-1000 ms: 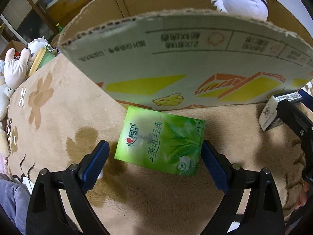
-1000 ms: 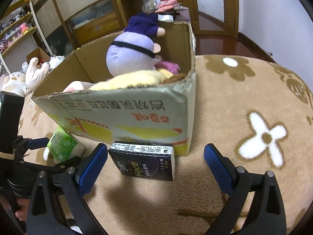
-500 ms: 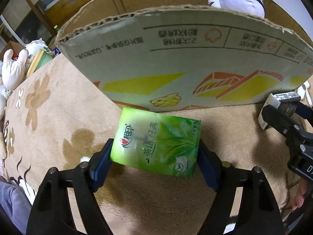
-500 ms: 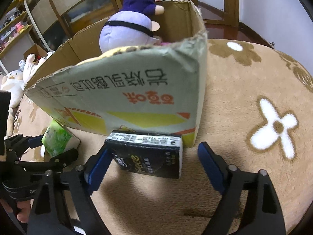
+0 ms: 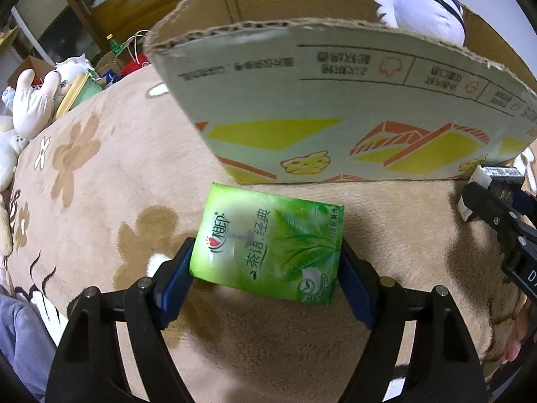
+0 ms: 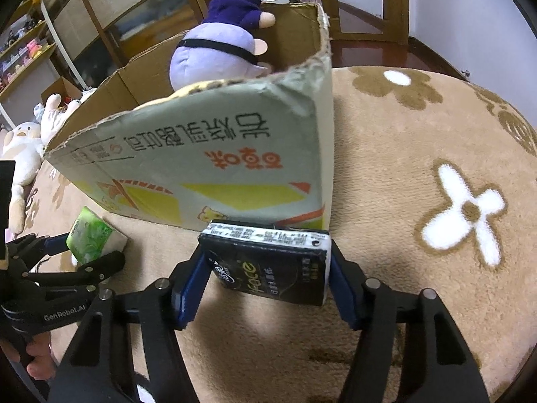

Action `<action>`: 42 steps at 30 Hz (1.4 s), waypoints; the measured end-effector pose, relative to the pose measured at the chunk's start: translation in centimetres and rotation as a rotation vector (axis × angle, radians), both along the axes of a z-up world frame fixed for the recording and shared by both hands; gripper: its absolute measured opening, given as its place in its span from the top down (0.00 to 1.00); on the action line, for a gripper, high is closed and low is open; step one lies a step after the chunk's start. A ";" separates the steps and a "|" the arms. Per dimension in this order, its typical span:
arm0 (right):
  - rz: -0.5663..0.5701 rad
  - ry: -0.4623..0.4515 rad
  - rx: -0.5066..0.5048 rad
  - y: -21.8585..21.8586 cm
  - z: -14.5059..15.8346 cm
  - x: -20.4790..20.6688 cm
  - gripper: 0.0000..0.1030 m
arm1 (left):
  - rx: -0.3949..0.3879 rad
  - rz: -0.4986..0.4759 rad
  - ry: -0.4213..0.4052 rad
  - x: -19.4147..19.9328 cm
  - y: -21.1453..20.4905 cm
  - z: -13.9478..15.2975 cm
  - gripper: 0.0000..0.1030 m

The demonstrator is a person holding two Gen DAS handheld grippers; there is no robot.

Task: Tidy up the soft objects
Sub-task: 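Close the left gripper on the tissue pack while the right gripper grasps the black box, then lift the tissue pack and black box and carry them over the cardboard box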

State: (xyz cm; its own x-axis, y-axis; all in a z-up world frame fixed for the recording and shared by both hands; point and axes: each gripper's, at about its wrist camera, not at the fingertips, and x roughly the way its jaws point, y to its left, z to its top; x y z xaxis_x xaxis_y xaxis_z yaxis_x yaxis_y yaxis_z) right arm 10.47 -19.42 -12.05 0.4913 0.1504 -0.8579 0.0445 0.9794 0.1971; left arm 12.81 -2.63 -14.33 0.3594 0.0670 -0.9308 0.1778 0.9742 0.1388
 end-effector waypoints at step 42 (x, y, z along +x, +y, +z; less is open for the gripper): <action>0.072 -0.372 -0.032 0.8 13.4 -5.9 0.34 | -0.066 0.040 -0.538 -7.7 2.8 16.1 0.24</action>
State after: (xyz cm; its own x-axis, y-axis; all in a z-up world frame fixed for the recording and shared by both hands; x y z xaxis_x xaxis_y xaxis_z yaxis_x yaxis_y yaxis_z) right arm 4.53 -18.59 1.34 0.7589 0.1723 -0.6280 -0.0938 0.9832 0.1564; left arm 5.11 0.22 1.76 0.7849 0.0378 -0.6185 0.0614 0.9885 0.1383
